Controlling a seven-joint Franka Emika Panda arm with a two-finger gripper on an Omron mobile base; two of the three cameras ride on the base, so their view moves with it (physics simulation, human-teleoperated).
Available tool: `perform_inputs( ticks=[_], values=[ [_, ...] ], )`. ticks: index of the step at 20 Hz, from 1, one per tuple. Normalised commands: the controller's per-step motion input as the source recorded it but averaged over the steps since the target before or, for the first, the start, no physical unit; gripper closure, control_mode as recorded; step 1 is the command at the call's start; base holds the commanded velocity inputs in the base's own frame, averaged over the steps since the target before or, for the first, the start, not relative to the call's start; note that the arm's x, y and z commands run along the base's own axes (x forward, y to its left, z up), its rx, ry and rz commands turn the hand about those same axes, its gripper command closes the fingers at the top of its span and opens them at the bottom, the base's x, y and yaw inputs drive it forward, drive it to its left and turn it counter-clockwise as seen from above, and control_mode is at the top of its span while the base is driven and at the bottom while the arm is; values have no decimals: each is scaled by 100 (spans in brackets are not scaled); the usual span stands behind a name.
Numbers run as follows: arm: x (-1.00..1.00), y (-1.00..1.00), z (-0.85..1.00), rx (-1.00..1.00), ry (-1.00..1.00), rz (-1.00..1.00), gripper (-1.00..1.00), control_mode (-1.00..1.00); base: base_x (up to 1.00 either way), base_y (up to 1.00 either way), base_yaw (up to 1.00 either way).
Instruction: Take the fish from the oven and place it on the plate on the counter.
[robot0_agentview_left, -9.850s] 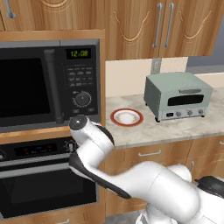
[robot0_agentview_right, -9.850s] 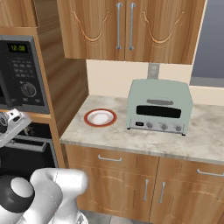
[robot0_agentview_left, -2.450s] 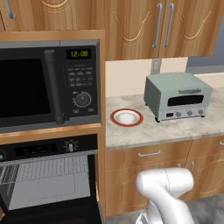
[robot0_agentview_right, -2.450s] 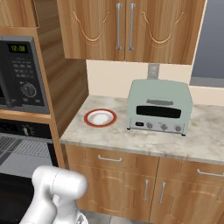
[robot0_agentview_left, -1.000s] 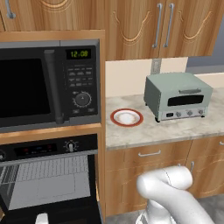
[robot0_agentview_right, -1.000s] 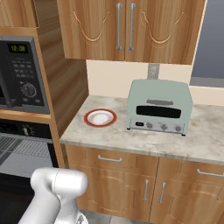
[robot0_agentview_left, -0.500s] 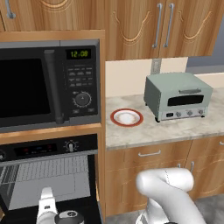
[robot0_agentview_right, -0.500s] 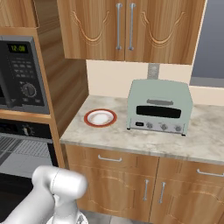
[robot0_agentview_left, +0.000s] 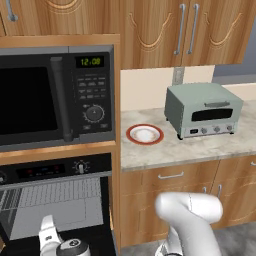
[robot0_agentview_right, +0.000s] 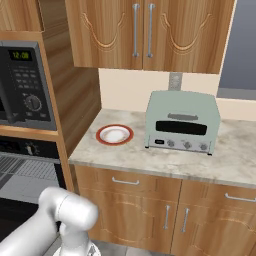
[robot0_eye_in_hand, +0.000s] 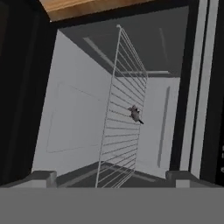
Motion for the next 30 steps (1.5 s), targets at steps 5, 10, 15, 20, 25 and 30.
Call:
perform_inputs(
  ticks=[5,10,15,20,25,30],
  values=[
    [7,15,-1,-43,-2,0,-100,-100,0,0,0],
    [43,5,-15,-31,0,-5,-100,-100,0,0,0],
    [54,0,-4,-19,0,-5,-100,-100,0,0,0],
    [45,-2,-1,-2,0,0,-100,-100,0,0,0],
    [79,-14,-13,0,0,1,-100,-100,0,0,0],
    [16,0,-32,0,1,0,-100,-100,0,0,0]
  ],
)
